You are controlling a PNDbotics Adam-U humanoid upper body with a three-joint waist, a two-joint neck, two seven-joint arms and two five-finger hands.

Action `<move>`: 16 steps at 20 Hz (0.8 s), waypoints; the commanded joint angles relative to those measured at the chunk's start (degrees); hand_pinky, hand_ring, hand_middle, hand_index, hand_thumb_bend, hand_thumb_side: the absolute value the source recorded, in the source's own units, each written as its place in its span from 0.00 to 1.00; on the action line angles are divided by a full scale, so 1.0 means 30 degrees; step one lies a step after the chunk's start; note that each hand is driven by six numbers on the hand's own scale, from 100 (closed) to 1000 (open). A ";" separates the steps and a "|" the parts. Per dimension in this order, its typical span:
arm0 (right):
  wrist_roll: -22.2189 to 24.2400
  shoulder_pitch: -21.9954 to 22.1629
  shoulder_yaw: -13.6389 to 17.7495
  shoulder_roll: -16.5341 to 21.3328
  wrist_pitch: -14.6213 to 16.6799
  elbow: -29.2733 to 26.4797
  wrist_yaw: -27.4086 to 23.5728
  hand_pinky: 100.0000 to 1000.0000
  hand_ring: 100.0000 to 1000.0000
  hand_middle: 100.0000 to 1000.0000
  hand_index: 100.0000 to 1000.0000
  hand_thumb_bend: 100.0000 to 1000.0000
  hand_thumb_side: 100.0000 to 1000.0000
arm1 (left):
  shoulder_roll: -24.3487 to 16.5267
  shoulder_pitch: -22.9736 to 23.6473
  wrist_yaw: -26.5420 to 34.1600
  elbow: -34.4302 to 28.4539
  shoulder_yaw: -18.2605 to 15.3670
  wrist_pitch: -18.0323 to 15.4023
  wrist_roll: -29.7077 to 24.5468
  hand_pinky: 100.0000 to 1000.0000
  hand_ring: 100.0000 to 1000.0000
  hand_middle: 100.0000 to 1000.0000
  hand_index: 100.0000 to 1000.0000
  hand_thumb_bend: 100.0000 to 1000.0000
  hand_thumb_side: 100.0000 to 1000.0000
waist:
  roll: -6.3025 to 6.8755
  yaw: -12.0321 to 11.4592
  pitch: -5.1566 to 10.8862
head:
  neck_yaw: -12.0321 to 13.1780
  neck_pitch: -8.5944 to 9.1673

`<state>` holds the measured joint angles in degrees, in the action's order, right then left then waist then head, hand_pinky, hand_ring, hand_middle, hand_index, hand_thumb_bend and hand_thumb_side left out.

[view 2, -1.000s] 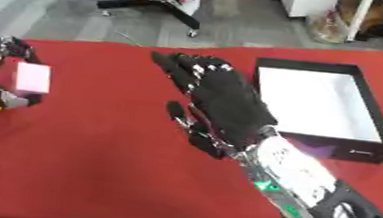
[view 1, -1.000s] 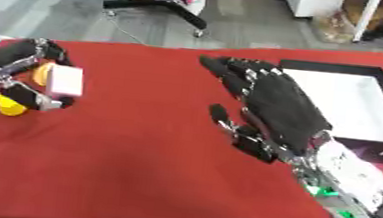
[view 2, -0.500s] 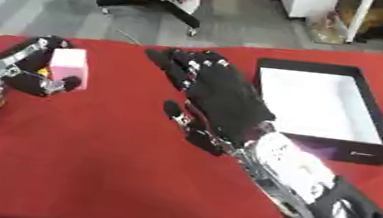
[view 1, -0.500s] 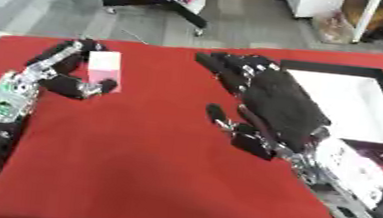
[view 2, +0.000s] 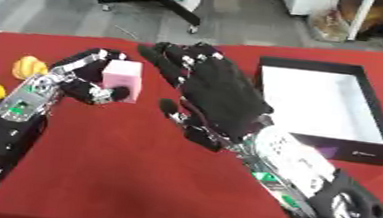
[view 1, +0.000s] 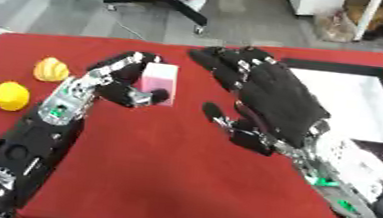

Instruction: Pick up the objects with one hand, pass them to the other hand, and then place them into the box on the other side of the table.

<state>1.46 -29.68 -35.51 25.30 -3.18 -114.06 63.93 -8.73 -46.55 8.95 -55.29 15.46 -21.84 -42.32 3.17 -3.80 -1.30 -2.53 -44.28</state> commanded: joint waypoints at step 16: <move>-0.0417 -0.0141 -0.0374 0.0066 -0.0532 -0.0178 -0.0138 0.64 0.68 0.79 0.98 0.14 0.00 | 0.0714 -0.0917 0.3260 -0.3079 0.0793 0.0316 -0.3217 0.68 0.47 0.40 0.47 0.00 0.30 | -0.0022 0.0207 0.0070 | 0.0068 0.0054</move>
<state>0.41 -29.48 -36.86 25.22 -4.51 -114.06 63.72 -6.46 -47.62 17.97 -62.75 17.90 -16.84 -47.32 3.29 -3.19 -1.53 -2.51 -44.28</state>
